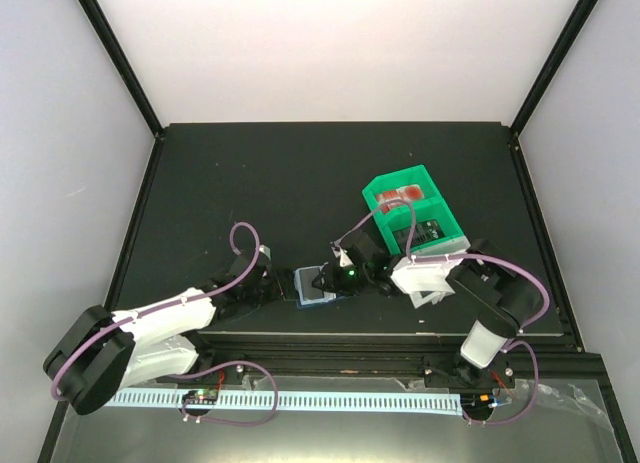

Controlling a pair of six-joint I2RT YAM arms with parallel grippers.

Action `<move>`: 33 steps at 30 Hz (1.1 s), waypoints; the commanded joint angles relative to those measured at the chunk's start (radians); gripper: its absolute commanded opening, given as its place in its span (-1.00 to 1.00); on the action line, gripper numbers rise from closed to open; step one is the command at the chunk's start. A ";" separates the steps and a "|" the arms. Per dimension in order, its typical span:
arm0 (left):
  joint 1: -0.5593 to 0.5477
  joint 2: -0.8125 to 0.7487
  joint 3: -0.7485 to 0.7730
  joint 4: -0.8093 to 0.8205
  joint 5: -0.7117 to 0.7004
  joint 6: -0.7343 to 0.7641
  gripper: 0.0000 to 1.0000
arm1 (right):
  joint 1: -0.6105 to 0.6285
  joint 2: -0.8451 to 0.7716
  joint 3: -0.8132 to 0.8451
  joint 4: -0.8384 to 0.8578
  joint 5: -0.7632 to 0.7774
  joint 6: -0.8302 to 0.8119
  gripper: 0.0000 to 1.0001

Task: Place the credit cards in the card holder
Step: Insert the credit card into the card holder.

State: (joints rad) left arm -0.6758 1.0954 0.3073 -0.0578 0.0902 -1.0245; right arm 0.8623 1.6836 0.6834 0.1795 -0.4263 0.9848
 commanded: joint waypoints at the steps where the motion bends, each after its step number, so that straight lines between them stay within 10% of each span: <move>1: -0.008 0.018 -0.007 -0.076 0.002 0.021 -0.97 | 0.028 0.011 0.064 -0.138 0.082 -0.077 -0.24; 19: -0.009 -0.179 0.058 -0.264 -0.085 0.075 -0.97 | 0.105 0.015 0.293 -0.583 0.353 -0.322 -0.70; 33: -0.008 -0.276 0.026 -0.178 -0.008 0.126 -0.97 | 0.161 0.042 0.414 -0.851 0.705 -0.253 -0.36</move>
State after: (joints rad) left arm -0.6804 0.8158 0.3271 -0.2733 0.0597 -0.9310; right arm 1.0168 1.7107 1.0653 -0.5354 0.0929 0.6937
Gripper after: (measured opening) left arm 0.019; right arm 0.310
